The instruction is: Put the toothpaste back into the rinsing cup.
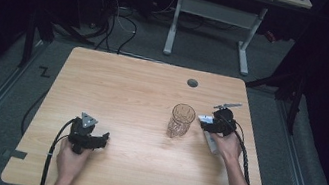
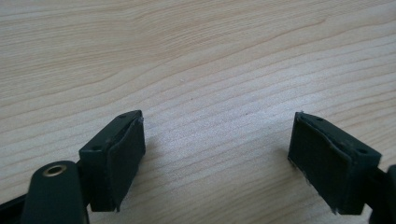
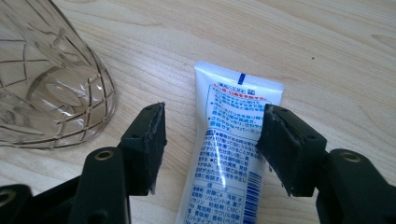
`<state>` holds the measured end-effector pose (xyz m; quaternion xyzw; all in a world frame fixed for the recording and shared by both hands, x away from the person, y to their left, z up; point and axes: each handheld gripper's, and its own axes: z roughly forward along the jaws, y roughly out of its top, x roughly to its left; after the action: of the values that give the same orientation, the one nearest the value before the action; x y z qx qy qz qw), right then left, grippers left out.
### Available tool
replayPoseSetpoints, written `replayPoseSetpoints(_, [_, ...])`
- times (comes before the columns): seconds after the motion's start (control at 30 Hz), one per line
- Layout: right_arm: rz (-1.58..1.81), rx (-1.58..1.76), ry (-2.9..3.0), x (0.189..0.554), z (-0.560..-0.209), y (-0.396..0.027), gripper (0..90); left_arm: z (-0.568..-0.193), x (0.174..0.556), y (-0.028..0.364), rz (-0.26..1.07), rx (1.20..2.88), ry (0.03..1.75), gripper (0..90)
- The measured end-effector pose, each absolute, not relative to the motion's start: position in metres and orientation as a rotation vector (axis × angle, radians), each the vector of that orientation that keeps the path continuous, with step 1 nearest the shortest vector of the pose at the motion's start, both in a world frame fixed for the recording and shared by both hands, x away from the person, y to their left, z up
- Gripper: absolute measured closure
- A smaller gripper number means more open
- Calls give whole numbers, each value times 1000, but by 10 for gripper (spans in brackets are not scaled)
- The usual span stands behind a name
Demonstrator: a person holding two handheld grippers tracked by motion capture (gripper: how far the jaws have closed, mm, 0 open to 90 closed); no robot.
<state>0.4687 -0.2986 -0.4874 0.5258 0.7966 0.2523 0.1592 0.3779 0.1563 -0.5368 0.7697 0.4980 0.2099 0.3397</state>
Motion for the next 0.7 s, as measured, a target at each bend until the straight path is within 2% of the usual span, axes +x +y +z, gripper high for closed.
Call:
replayPoseSetpoints(0.5, [639, 1560, 2281, 475, -496, -301, 401, -537, 378, 156, 546, 2003, 1297, 186])
replayPoseSetpoints(0.7, [596, 1567, 2282, 477, -502, -300, 431, -537, 378, 156, 547, 2003, 1297, 186])
